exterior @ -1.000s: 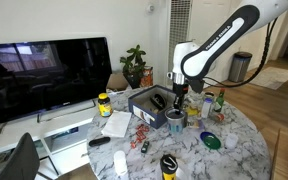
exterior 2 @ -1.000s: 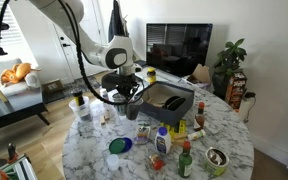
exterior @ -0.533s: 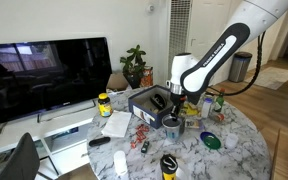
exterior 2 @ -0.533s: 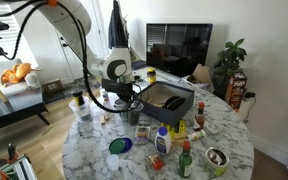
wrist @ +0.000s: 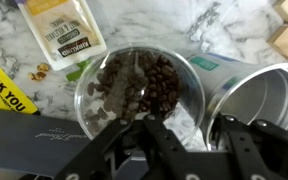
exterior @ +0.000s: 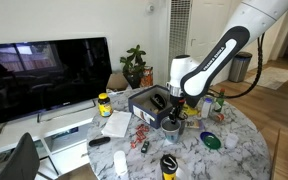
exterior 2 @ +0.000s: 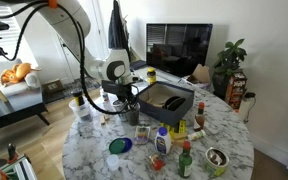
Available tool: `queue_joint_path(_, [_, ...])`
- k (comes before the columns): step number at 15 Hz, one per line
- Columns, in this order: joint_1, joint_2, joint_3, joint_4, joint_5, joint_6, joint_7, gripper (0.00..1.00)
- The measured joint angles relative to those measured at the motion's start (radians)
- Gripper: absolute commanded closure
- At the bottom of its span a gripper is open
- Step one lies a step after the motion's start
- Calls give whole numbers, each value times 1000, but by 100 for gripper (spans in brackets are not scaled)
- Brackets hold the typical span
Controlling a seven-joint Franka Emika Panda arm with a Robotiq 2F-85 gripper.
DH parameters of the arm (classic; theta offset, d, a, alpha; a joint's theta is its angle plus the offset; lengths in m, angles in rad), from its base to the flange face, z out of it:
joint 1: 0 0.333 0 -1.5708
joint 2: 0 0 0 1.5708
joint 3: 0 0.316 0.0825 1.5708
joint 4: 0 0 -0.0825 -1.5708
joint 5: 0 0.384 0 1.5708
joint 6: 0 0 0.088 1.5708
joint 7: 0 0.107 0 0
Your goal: Remove both the metallic and clear cup from the shoe box at the same time and put them on the table, pick up the clear cup and put it in the metallic cup
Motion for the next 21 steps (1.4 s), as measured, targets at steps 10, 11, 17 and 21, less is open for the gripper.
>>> queue_joint_path(10, [9,-29,-12,-1,2,-1,92,0])
queue_joint_path(11, [9,-35,-12,-2,4,-3,93,0])
queue_joint_path(17, [1,-102,-12,-14,40,-33,111,0])
queue_joint_path(21, [-25,-149,-14,-21,15,-34,9,0])
